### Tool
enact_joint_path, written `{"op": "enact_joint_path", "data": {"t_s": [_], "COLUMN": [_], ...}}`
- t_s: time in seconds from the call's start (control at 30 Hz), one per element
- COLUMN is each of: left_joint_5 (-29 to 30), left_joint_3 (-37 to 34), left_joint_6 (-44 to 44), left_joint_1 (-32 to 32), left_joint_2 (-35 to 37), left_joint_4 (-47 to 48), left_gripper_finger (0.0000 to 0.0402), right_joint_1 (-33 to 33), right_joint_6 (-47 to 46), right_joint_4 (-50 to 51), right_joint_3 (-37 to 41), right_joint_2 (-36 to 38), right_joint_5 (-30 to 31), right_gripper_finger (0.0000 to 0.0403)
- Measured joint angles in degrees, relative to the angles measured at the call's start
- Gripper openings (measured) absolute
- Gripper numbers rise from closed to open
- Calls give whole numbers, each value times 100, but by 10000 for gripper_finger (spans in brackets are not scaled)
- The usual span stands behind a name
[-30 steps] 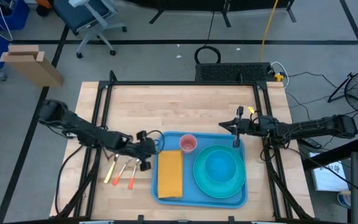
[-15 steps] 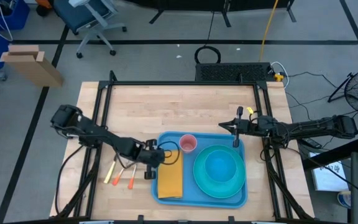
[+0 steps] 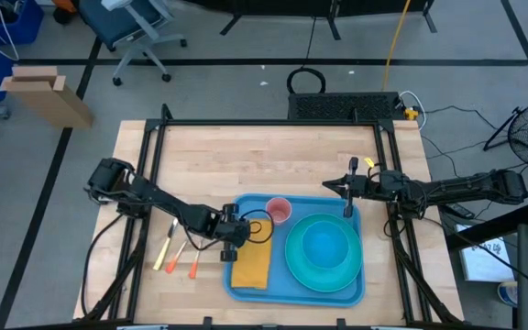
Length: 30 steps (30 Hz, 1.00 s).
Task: Set up tray
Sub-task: Put the spoon on top of the yellow napkin
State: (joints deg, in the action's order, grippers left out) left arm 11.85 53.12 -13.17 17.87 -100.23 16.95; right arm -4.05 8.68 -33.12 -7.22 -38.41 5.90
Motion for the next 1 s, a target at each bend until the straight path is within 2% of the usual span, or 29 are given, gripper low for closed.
{"op": "enact_joint_path", "data": {"t_s": [0.1, 0.27, 0.4, 0.53, 0.63, 0.73, 0.83, 1.0], "left_joint_5": [170, 182, 482, 773, 540, 145, -324, -87], "left_joint_3": [1, -2, -2, 0, 0, -3, -46, -48], "left_joint_6": [1, -44, -395, -1756, -3193, -4440, -4994, -6036], "left_joint_1": [-16, -18, 73, 186, 293, 533, 881, 1398], "left_joint_2": [180, 365, 614, 1185, 1540, 1608, 1537, 1442], "left_joint_4": [47, 255, 815, 2108, 3040, 3720, 3679, 3374], "left_gripper_finger": [3, 18, 17, 3, 7, 8, 3, 27], "right_joint_1": [0, 2, 2, 2, 2, 2, 2, 2], "right_joint_6": [-4, -13, -48, -49, -49, -43, -41, -66], "right_joint_4": [2, 2, 33, 75, 141, 163, 166, 170], "right_joint_3": [0, 0, 0, 0, 0, 0, 0, 0], "right_joint_2": [0, 0, 0, 0, -2, -2, -2, -2], "right_joint_5": [-1, -12, -17, -17, -18, -19, -19, -21], "right_gripper_finger": [0, 0, 0, 0, 0, 0, 0, 0]}}
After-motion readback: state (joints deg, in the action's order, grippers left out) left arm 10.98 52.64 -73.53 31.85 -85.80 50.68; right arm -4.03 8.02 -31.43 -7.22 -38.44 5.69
